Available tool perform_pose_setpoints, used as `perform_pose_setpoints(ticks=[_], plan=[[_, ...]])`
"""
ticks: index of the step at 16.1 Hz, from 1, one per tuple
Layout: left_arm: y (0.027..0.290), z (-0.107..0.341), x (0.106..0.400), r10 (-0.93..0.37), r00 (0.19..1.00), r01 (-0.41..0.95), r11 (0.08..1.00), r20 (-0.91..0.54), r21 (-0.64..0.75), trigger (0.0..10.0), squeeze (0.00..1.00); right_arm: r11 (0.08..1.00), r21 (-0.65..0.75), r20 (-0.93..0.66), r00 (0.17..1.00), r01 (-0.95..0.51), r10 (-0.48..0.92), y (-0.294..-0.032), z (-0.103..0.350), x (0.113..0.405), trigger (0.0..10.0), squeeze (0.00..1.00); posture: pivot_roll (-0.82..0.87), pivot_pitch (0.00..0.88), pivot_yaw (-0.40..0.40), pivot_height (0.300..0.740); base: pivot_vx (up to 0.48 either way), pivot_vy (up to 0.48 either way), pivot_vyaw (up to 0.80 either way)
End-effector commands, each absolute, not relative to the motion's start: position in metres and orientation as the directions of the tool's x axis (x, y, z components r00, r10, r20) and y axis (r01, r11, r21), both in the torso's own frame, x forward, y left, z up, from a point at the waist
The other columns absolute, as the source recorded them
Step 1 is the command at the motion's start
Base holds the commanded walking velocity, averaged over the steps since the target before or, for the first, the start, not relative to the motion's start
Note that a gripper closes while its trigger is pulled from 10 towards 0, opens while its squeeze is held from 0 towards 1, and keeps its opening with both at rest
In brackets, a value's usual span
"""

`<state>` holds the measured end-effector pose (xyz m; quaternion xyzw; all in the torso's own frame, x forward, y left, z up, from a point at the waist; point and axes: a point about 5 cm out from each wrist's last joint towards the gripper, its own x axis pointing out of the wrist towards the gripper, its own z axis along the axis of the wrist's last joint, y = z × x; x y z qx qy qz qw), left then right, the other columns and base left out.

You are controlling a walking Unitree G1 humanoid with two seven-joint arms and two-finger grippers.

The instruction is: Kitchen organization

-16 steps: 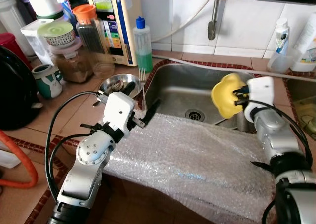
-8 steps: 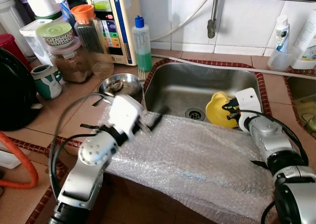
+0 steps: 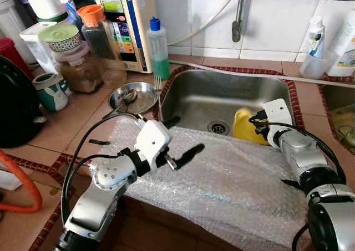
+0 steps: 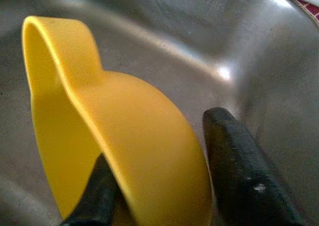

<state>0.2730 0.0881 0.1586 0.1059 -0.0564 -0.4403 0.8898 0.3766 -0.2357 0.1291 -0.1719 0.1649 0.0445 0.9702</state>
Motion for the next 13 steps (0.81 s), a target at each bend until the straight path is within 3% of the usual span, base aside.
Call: perform_pose_setpoints(ticks=[1, 7, 10, 13], plan=[[0.088, 0.159, 0.269, -0.811, 0.585, 0.785, 0.561, -0.017, 0.261, 10.0, 1.0, 0.935, -0.319, -0.324, 0.945, -0.152, 0.043, -0.232, 0.133, 0.38, 10.0, 1.0, -0.18, 0.112, 0.134, 0.74, 0.0, 0.0, 0.0], [0.093, 0.158, 0.273, -0.802, 0.596, 0.78, 0.566, -0.042, 0.267, 10.0, 1.0, 0.941, -0.329, -0.2, 0.98, -0.086, 0.02, -0.23, 0.153, 0.386, 10.0, 1.0, -0.18, 0.108, 0.138, 0.74, 0.0, 0.0, 0.0], [0.097, 0.159, 0.28, -0.758, 0.651, 0.739, 0.622, -0.034, 0.26, 10.0, 1.0, 0.951, -0.299, -0.053, 0.997, -0.073, 0.06, -0.214, 0.172, 0.388, 10.0, 1.0, -0.18, 0.103, 0.141, 0.74, 0.0, 0.0, 0.0], [0.098, 0.163, 0.284, -0.742, 0.67, 0.72, 0.646, -0.014, 0.253, 10.0, 1.0, 0.963, -0.264, -0.035, 0.998, -0.059, 0.052, -0.209, 0.171, 0.384, 10.0, 1.0, -0.18, 0.098, 0.141, 0.74, 0.0, 0.0, 0.0]])
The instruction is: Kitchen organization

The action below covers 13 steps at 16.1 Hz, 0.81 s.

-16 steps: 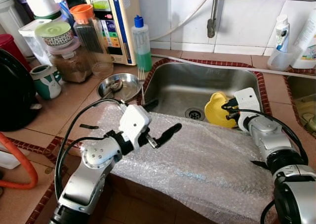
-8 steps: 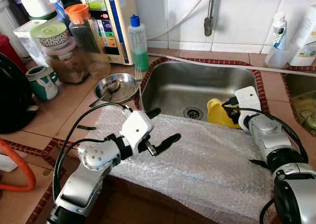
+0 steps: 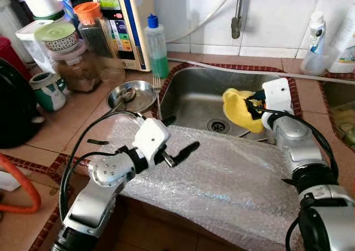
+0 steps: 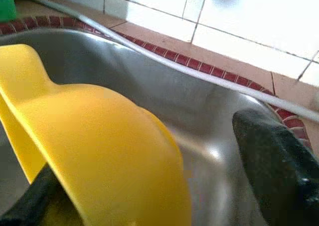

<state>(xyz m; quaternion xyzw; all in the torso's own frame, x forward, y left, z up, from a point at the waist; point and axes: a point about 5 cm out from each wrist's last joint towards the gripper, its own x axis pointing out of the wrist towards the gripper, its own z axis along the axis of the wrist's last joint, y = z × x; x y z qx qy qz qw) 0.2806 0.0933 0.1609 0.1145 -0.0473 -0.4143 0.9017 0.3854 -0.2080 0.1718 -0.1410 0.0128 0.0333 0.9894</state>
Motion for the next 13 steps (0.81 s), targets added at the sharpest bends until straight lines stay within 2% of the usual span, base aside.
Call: perform_pose_setpoints(ticks=[1, 3, 7, 8, 10, 12, 13], plan=[[0.098, 0.163, 0.285, -0.739, 0.674, 0.717, 0.65, -0.012, 0.253, 10.0, 1.0, 0.965, -0.255, -0.031, 0.998, -0.056, 0.049, -0.208, 0.171, 0.383, 10.0, 1.0, -0.18, 0.097, 0.141, 0.74, 0.0, 0.0, 0.0], [0.1, 0.164, 0.288, -0.725, 0.688, 0.703, 0.666, -0.003, 0.25, 10.0, 1.0, 0.962, -0.275, -0.069, 0.997, 0.001, -0.021, -0.217, 0.165, 0.382, 10.0, 1.0, -0.19, 0.095, 0.145, 0.74, 0.0, 0.0, 0.0], [0.101, 0.166, 0.29, -0.717, 0.697, 0.694, 0.675, 0.001, 0.251, 10.0, 1.0, 0.975, -0.218, -0.228, 0.974, -0.033, -0.018, -0.222, 0.144, 0.377, 10.0, 1.0, -0.18, 0.096, 0.151, 0.74, 0.0, 0.0, 0.0], [0.102, 0.166, 0.291, -0.717, 0.698, 0.693, 0.673, -0.004, 0.257, 10.0, 1.0, 0.995, -0.095, -0.282, 0.959, -0.036, 0.008, -0.221, 0.143, 0.378, 10.0, 1.0, -0.18, 0.096, 0.154, 0.74, 0.0, 0.0, 0.0], [0.102, 0.166, 0.291, -0.717, 0.697, 0.693, 0.673, -0.004, 0.257, 10.0, 1.0, 0.999, -0.006, -0.323, 0.946, -0.04, 0.036, -0.22, 0.144, 0.379, 10.0, 1.0, -0.18, 0.096, 0.154, 0.74, 0.0, 0.0, 0.0], [0.101, 0.166, 0.291, -0.718, 0.696, 0.695, 0.671, -0.005, 0.257, 10.0, 1.0, 0.962, 0.273, -0.397, 0.91, -0.004, 0.116, -0.217, 0.145, 0.381, 10.0, 1.0, -0.18, 0.098, 0.155, 0.74, 0.0, 0.0, 0.0], [0.101, 0.166, 0.291, -0.72, 0.694, 0.697, 0.67, -0.005, 0.257, 10.0, 1.0, 0.941, 0.337, -0.398, 0.908, 0.013, 0.13, -0.219, 0.148, 0.382, 10.0, 1.0, -0.18, 0.098, 0.155, 0.74, 0.0, 0.0, 0.0]])
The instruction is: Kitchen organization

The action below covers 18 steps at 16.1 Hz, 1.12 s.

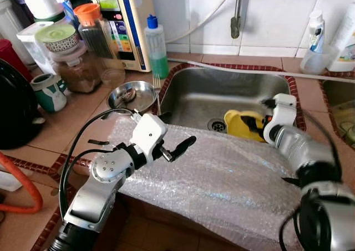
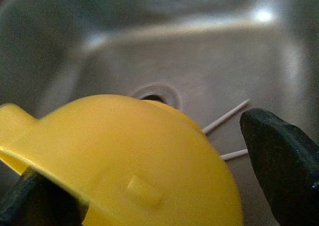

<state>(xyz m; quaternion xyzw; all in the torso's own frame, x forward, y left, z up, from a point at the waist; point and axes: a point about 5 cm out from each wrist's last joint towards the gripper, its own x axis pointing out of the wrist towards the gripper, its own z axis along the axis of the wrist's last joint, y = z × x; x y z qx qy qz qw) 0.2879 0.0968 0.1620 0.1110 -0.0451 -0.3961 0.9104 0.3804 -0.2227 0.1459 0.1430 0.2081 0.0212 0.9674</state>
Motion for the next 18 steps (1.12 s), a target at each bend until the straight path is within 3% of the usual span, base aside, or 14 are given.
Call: perform_pose_setpoints(ticks=[1, 3, 5, 6, 7, 8, 9, 10, 12, 13, 14, 15, 16, 18], plan=[[0.101, 0.166, 0.29, -0.72, 0.694, 0.697, 0.669, -0.006, 0.257, 10.0, 1.0, 0.927, 0.374, -0.386, 0.912, 0.02, 0.136, -0.22, 0.151, 0.382, 10.0, 1.0, -0.18, 0.098, 0.155, 0.74, 0.0, 0.0, 0.0], [0.101, 0.165, 0.291, -0.721, 0.693, 0.698, 0.669, -0.007, 0.256, 10.0, 1.0, 0.896, 0.444, -0.294, 0.948, 0.027, 0.117, -0.229, 0.17, 0.386, 10.0, 1.0, -0.19, 0.101, 0.156, 0.74, 0.0, 0.0, 0.0], [0.1, 0.165, 0.291, -0.724, 0.69, 0.701, 0.666, -0.009, 0.255, 10.0, 1.0, 0.92, 0.38, -0.342, 0.939, 0.099, 0.04, -0.238, 0.169, 0.385, 10.0, 1.0, -0.19, 0.101, 0.157, 0.74, 0.0, 0.0, 0.0], [0.1, 0.165, 0.291, -0.725, 0.689, 0.702, 0.665, -0.008, 0.254, 10.0, 1.0, 0.966, 0.254, -0.389, 0.919, 0.043, 0.062, -0.235, 0.164, 0.383, 10.0, 1.0, -0.19, 0.1, 0.157, 0.74, 0.0, 0.0, 0.0], [0.099, 0.166, 0.291, -0.725, 0.688, 0.703, 0.664, -0.008, 0.256, 10.0, 1.0, 0.969, 0.222, -0.42, 0.907, 0.111, -0.008, -0.243, 0.161, 0.382, 10.0, 1.0, -0.19, 0.101, 0.155, 0.74, 0.0, 0.0, 0.0], [0.099, 0.166, 0.291, -0.726, 0.688, 0.703, 0.664, -0.008, 0.256, 10.0, 1.0, 0.985, 0.17, -0.447, 0.889, -0.027, 0.102, -0.233, 0.16, 0.381, 10.0, 1.0, -0.19, 0.102, 0.156, 0.74, 0.0, 0.0, 0.0], [0.099, 0.166, 0.291, -0.725, 0.689, 0.702, 0.665, -0.006, 0.254, 10.0, 1.0, 0.99, 0.14, -0.46, 0.885, -0.016, 0.079, -0.233, 0.16, 0.381, 10.0, 1.0, -0.19, 0.103, 0.155, 0.74, 0.0, 0.0, 0.0], [0.098, 0.166, 0.292, -0.725, 0.688, 0.703, 0.665, -0.004, 0.253, 10.0, 1.0, 0.989, 0.138, -0.473, 0.881, 0.045, 0.025, -0.239, 0.16, 0.382, 10.0, 1.0, -0.19, 0.102, 0.154, 0.74, 0.0, 0.0, 0.0], [0.098, 0.165, 0.291, -0.728, 0.686, 0.705, 0.662, -0.007, 0.254, 10.0, 1.0, 0.98, 0.185, -0.471, 0.868, -0.075, 0.155, -0.227, 0.161, 0.381, 10.0, 1.0, -0.19, 0.102, 0.154, 0.74, 0.0, 0.0, 0.0], [0.097, 0.165, 0.291, -0.728, 0.686, 0.706, 0.662, -0.007, 0.253, 10.0, 1.0, 0.986, 0.167, -0.46, 0.883, -0.014, 0.09, -0.233, 0.164, 0.383, 10.0, 1.0, -0.19, 0.102, 0.152, 0.74, 0.0, 0.0, 0.0], [0.097, 0.165, 0.291, -0.727, 0.687, 0.704, 0.664, -0.006, 0.251, 10.0, 1.0, 0.968, 0.206, -0.48, 0.847, -0.146, 0.23, -0.224, 0.163, 0.38, 10.0, 1.0, -0.19, 0.101, 0.152, 0.74, 0.0, 0.0, 0.0], [0.097, 0.166, 0.292, -0.726, 0.688, 0.703, 0.665, -0.005, 0.251, 10.0, 1.0, 0.956, 0.216, -0.485, 0.828, -0.198, 0.281, -0.219, 0.163, 0.379, 10.0, 1.0, -0.19, 0.1, 0.15, 0.74, 0.0, 0.0, 0.0], [0.097, 0.166, 0.292, -0.725, 0.689, 0.703, 0.666, -0.004, 0.251, 10.0, 0.99, 0.989, 0.144, -0.499, 0.865, 0.017, 0.058, -0.24, 0.161, 0.381, 10.0, 1.0, -0.19, 0.099, 0.147, 0.74, 0.0, 0.0, 0.0], [0.098, 0.165, 0.291, -0.724, 0.69, 0.701, 0.668, -0.003, 0.25, 10.0, 0.96, 0.978, 0.2, -0.481, 0.864, -0.059, 0.15, -0.238, 0.161, 0.38, 10.0, 1.0, -0.19, 0.099, 0.146, 0.74, 0.0, 0.0, 0.0]])
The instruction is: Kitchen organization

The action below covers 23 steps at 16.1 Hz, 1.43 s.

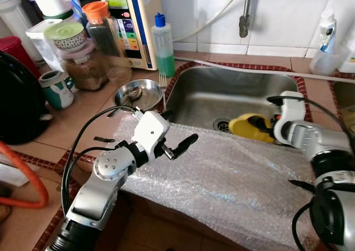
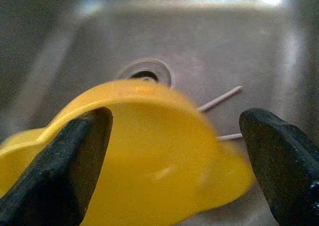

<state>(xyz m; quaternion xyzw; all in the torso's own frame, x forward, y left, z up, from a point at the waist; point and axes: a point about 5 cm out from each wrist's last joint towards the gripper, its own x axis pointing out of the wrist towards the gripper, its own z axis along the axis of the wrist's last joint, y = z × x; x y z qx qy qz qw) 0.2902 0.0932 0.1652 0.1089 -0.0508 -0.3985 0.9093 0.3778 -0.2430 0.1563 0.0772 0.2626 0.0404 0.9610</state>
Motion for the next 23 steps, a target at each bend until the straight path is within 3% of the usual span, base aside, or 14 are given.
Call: perform_pose_setpoints(ticks=[1, 3, 4, 6, 7, 9, 10, 12, 13, 14, 15, 17, 19, 23], plan=[[0.098, 0.165, 0.291, -0.722, 0.692, 0.7, 0.669, -0.003, 0.25, 10.0, 0.93, 0.979, 0.186, -0.467, 0.868, -0.089, 0.167, -0.234, 0.164, 0.381, 10.0, 1.0, -0.19, 0.098, 0.145, 0.74, 0.0, 0.0, 0.0], [0.097, 0.166, 0.291, -0.722, 0.692, 0.699, 0.67, 0.0, 0.249, 10.0, 0.88, 0.97, 0.204, -0.441, 0.873, -0.131, 0.211, -0.232, 0.17, 0.382, 10.0, 1.0, -0.19, 0.095, 0.147, 0.74, 0.0, 0.0, 0.0], [0.096, 0.166, 0.291, -0.724, 0.69, 0.701, 0.669, 0.002, 0.249, 10.0, 0.83, 0.987, 0.105, -0.463, 0.873, -0.121, 0.157, -0.235, 0.168, 0.383, 10.0, 1.0, -0.19, 0.095, 0.147, 0.74, 0.0, 0.0, 0.0], [0.096, 0.166, 0.291, -0.725, 0.688, 0.702, 0.667, 0.002, 0.25, 10.0, 0.79, 0.993, 0.117, -0.446, 0.894, 0.006, 0.047, -0.249, 0.17, 0.384, 10.0, 1.0, -0.19, 0.095, 0.146, 0.74, 0.0, 0.0, 0.0], [0.096, 0.166, 0.292, -0.725, 0.689, 0.701, 0.667, 0.001, 0.251, 10.0, 0.75, 0.984, 0.164, -0.453, 0.88, -0.072, 0.14, -0.241, 0.17, 0.383, 10.0, 1.0, -0.19, 0.093, 0.148, 0.74, 0.0, 0.0, 0.0], [0.097, 0.166, 0.293, -0.722, 0.692, 0.698, 0.671, 0.004, 0.25, 10.0, 0.71, 0.992, 0.098, -0.431, 0.896, -0.076, 0.111, -0.242, 0.173, 0.385, 10.0, 0.61, -0.19, 0.093, 0.148, 0.74, 0.0, 0.0, 0.0], [0.096, 0.166, 0.292, -0.723, 0.691, 0.699, 0.67, 0.005, 0.25, 10.0, 0.7, 0.981, 0.119, -0.451, 0.872, -0.153, 0.19, -0.235, 0.169, 0.383, 10.0, 0.58, -0.19, 0.092, 0.148, 0.74, 0.0, 0.0, 0.0], [0.095, 0.166, 0.292, -0.726, 0.688, 0.702, 0.666, 0.004, 0.251, 10.0, 0.68, 0.99, 0.11, -0.461, 0.878, -0.089, 0.13, -0.238, 0.166, 0.384, 10.0, 0.24, -0.19, 0.089, 0.149, 0.74, 0.0, 0.0, 0.0], [0.096, 0.166, 0.293, -0.726, 0.688, 0.702, 0.667, 0.005, 0.251, 10.0, 0.65, 0.965, 0.128, -0.479, 0.838, -0.229, 0.263, -0.228, 0.163, 0.38, 10.0, 0.15, -0.19, 0.088, 0.15, 0.74, 0.0, 0.0, 0.0], [0.096, 0.166, 0.293, -0.725, 0.688, 0.701, 0.666, 0.004, 0.254, 10.0, 0.64, 0.965, 0.156, -0.456, 0.852, -0.209, 0.258, -0.227, 0.167, 0.382, 10.0, 0.0, -0.19, 0.087, 0.15, 0.74, 0.0, 0.0, 0.0], [0.096, 0.167, 0.293, -0.725, 0.689, 0.7, 0.667, 0.004, 0.253, 10.0, 0.62, 0.987, 0.141, -0.427, 0.904, 0.081, -0.013, -0.254, 0.172, 0.385, 10.0, 0.0, -0.19, 0.087, 0.15, 0.74, 0.0, 0.0, 0.0], [0.096, 0.167, 0.292, -0.726, 0.687, 0.702, 0.666, 0.005, 0.253, 10.0, 0.57, 0.981, 0.175, -0.465, 0.871, -0.087, 0.16, -0.241, 0.162, 0.381, 10.0, 0.0, -0.19, 0.084, 0.152, 0.74, 0.0, 0.0, 0.0], [0.096, 0.167, 0.292, -0.727, 0.686, 0.703, 0.665, 0.005, 0.254, 10.0, 0.55, 0.984, 0.138, -0.452, 0.877, -0.11, 0.162, -0.236, 0.161, 0.381, 10.0, 0.0, -0.19, 0.084, 0.151, 0.74, 0.0, 0.0, 0.0], [0.094, 0.168, 0.299, -0.692, 0.722, 0.668, 0.702, 0.018, 0.247, 10.0, 0.51, 0.967, 0.07, -0.215, 0.943, -0.243, 0.253, -0.206, 0.185, 0.381, 10.0, 0.0, -0.2, 0.081, 0.152, 0.74, 0.0, 0.0, 0.0]])
